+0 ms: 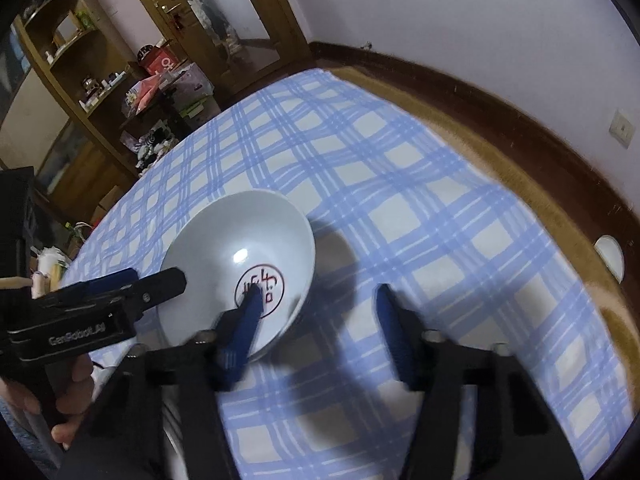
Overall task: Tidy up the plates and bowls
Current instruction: 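Close both tools on the rim of the red-character bowl, then lift the red-character bowl with both tools and carry it to the bowl stack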
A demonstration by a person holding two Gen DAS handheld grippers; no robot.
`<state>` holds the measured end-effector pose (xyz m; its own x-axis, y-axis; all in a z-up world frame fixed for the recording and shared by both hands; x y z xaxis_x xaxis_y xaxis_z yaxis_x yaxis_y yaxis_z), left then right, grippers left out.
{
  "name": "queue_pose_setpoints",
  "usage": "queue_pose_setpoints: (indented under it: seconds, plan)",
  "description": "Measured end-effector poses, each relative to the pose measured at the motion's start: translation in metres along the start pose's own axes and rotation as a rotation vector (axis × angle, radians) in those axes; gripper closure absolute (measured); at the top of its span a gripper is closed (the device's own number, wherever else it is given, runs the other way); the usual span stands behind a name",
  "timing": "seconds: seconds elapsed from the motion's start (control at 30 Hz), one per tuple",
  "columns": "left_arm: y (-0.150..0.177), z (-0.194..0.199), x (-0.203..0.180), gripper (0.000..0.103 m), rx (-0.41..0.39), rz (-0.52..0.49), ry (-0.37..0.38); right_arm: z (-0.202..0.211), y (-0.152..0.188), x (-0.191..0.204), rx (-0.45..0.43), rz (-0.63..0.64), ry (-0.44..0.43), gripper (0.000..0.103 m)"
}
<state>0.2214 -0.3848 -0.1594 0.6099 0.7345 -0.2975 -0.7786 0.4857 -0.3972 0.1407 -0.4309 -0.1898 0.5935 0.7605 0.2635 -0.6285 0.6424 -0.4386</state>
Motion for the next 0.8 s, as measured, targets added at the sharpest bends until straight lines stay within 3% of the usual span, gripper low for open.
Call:
queue_pose_setpoints:
  seconds: [0.13, 0.2, 0.3, 0.43, 0.6, 0.8]
  plan:
    - [0.0, -0.004, -0.005, 0.058, 0.012, 0.004, 0.048, 0.0, 0.001, -0.002, 0.009, -0.029, -0.063, 0.067]
    - [0.0, -0.006, -0.01, 0.076, 0.015, -0.003, 0.061, 0.0, 0.001, 0.002, 0.0, -0.012, -0.069, 0.072]
    - [-0.002, -0.013, -0.014, 0.085, 0.002, 0.013, 0.052, 0.0, 0.0, 0.007, -0.002, -0.004, -0.083, 0.081]
    - [0.0, -0.017, -0.017, 0.092, 0.022, 0.039, 0.078, 0.003, 0.002, 0.012, -0.013, 0.027, -0.055, 0.082]
    - [0.006, -0.008, -0.028, 0.092, 0.005, -0.003, 0.075, 0.005, 0.003, 0.01, -0.016, 0.022, -0.056, 0.083]
    - [0.009, 0.007, -0.025, 0.092, -0.005, 0.027, 0.066, 0.013, 0.005, 0.017, -0.036, 0.039, -0.058, 0.083]
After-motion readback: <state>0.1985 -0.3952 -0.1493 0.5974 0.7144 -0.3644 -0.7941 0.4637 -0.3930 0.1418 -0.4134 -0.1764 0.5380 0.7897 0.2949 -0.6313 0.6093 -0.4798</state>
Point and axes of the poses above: each gripper's, at about its wrist camera, not at the fingertips, and z roughly against the way its jaws point, x to its left, y to its underside, the point moved 3 cm from there along -z, roughly the way its jaws point, and after that the axes turned 9 degrees about y, right-handed, at the moved point
